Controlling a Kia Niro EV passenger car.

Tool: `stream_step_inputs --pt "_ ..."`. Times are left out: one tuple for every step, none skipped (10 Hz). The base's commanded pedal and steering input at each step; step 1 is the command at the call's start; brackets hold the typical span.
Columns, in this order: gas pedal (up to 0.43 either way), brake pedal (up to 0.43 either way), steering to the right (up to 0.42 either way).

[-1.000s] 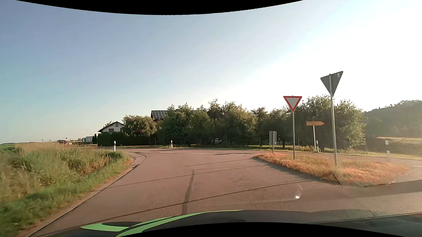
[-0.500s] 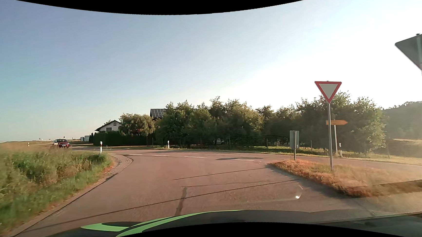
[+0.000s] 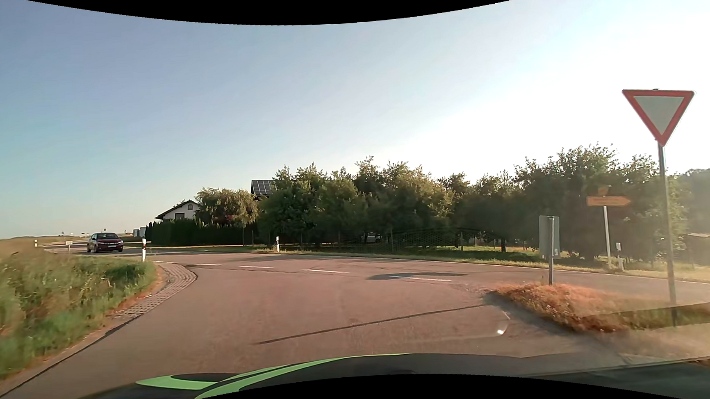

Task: Follow the waypoints while adhering to traffic rules and regulations

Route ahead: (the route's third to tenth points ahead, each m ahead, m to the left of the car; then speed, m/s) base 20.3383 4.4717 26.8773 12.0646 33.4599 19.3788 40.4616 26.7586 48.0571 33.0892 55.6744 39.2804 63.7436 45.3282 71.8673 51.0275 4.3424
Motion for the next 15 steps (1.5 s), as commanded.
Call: stream_step_inputs --pt "0.0 0.232 -0.01" --pt "0.0 0.232 -0.01" --pt "0.0 0.226 -0.01" --pt "0.0 0.22 -0.011" --pt "0.0 0.207 -0.01" --pt "0.0 0.207 -0.01" --pt "0.0 0.213 -0.011" --pt "0.0 0.22 -0.01" --pt "0.0 0.22 -0.01" --pt "0.0 0.213 -0.01" --pt "0.0 0.195 -0.01" --pt "0.0 0.183 -0.011" --pt "0.0 0.171 -0.011" --pt "0.0 0.146 -0.011" --pt "0.0 0.0 -0.011"
